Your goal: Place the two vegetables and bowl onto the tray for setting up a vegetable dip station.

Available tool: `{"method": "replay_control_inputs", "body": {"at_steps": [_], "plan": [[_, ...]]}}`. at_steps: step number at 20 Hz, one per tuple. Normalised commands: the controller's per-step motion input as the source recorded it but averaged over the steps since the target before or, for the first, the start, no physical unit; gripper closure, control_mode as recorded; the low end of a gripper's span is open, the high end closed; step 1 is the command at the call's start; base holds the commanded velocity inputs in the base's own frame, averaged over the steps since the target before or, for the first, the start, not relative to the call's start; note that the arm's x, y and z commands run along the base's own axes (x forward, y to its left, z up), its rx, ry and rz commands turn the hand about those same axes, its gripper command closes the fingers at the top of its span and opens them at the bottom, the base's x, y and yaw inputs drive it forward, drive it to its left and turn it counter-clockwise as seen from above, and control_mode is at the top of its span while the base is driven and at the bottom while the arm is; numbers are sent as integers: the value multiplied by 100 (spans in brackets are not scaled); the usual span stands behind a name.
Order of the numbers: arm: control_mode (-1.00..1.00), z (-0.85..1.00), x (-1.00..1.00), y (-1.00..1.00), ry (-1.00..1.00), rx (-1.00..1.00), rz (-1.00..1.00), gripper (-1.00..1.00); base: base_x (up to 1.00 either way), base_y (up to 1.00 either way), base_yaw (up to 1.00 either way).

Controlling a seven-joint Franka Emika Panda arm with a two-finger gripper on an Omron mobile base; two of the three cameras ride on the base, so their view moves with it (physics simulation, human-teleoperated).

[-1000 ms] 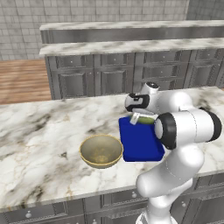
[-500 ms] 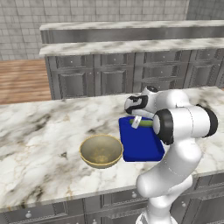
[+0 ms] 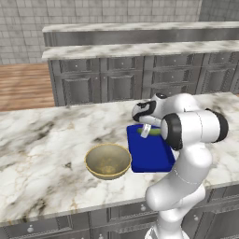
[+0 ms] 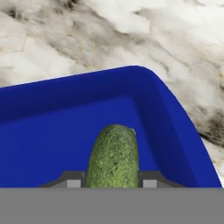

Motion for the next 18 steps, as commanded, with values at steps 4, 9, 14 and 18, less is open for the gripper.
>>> {"method": "replay_control_inputs", "body": {"at_steps": [4, 9, 14, 18], "plan": [[-100, -7, 14, 0, 0, 0, 7, 100, 0, 0, 0], [-100, -5, 19, 0, 0, 0, 5, 100, 0, 0, 0], [-100, -1, 17, 0, 0, 0, 4, 100, 0, 0, 0], [-100, 0, 22, 0, 0, 0, 1, 100, 0, 0, 0]]}}
